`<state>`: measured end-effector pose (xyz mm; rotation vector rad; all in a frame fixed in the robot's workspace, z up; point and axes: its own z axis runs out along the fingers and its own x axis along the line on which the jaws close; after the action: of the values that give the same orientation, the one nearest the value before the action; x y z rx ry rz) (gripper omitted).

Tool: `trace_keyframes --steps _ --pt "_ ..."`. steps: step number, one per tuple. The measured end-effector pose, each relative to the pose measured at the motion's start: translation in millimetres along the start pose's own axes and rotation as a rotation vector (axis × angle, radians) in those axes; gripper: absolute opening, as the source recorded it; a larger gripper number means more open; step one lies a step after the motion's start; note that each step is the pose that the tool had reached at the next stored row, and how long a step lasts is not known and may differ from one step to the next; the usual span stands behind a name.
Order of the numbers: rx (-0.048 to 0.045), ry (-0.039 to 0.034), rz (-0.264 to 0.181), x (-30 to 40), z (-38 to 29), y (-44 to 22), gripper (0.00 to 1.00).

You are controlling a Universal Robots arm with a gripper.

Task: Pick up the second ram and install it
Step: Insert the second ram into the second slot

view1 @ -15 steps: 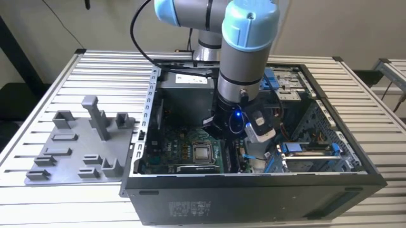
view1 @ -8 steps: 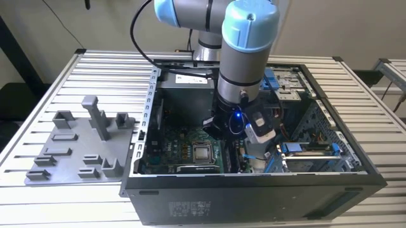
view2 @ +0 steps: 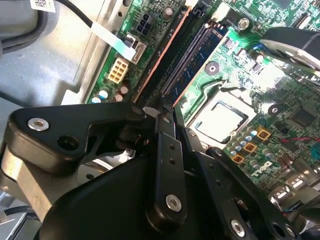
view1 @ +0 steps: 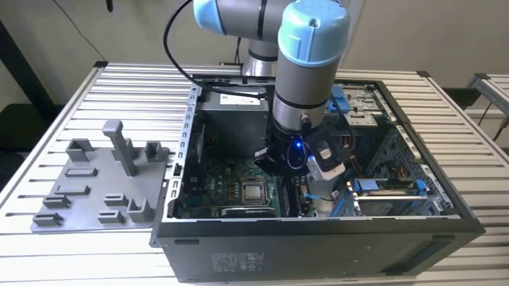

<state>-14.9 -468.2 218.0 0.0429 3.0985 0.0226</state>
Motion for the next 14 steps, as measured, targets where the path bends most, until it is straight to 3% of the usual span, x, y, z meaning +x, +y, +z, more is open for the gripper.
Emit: trace_keyframes --steps 14 --pt "-0.0045 0.0002 -0.014 -1.4 0.3 0.1 0.14"
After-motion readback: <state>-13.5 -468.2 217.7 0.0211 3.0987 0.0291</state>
